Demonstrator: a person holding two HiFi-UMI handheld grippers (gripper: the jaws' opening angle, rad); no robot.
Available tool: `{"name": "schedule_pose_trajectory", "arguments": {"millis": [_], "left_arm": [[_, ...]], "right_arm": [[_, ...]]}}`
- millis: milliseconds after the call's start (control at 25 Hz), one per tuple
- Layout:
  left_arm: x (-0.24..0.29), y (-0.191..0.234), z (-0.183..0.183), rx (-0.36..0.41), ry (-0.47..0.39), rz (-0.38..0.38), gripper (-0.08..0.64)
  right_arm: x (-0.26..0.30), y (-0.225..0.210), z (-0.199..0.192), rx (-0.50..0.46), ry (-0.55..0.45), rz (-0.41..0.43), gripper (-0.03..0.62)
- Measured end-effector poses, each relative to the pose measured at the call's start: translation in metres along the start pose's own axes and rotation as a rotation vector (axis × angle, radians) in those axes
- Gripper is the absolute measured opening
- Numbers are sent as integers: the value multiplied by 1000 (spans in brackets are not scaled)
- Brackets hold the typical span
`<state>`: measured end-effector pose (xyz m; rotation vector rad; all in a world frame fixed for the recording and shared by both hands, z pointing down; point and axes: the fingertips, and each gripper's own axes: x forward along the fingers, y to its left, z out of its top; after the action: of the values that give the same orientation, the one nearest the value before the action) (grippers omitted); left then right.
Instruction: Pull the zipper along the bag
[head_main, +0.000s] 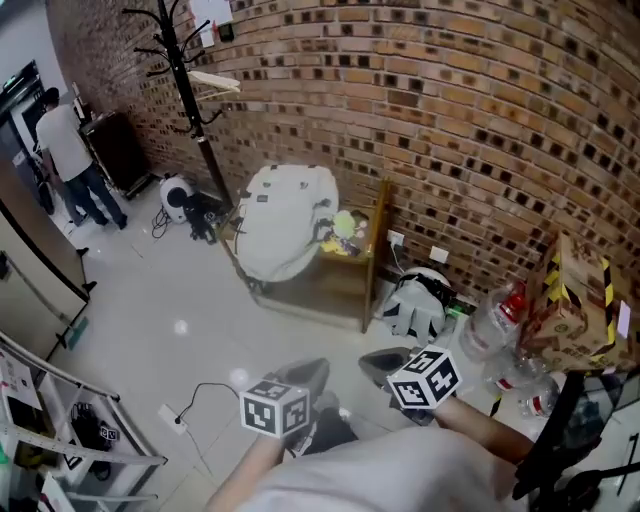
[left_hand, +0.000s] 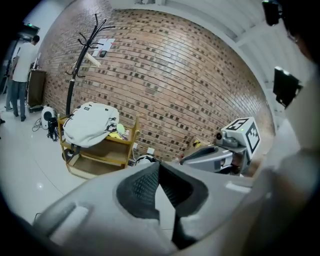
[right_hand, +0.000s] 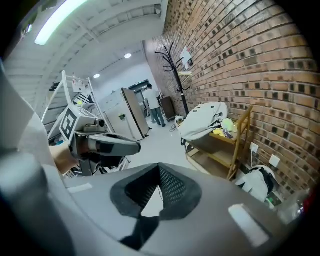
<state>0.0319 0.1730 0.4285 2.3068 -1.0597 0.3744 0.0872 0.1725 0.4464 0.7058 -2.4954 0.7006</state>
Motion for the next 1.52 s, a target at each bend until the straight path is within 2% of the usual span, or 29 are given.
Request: {"name": "schedule_pose_trajectory", "arguments": {"millis": [80,200,480,800,1000,1520], "left_arm": [[-12,-33,-16,15,0,5,2],[-31,-70,-24,50,-12,20,2],[-56,-109,-23,105,-73,47,2],[-69,-114,-37,131,-97,55,2],[-78,-110,-36,139,-114,74,2],[-81,-94,-40,105,-111,98,2]], "right_arm": [[-24,13,-14,1,-11,16,-2],[-53,37,-15,-14,-53,45,-2],[-91,79,-18,-108,-122,61,-2],[-87,89,-32,-118,-127,59,-2],[-83,96,-25,-149,-126,62,-2],[-70,103,-21,-180,-99,82,-2]]}}
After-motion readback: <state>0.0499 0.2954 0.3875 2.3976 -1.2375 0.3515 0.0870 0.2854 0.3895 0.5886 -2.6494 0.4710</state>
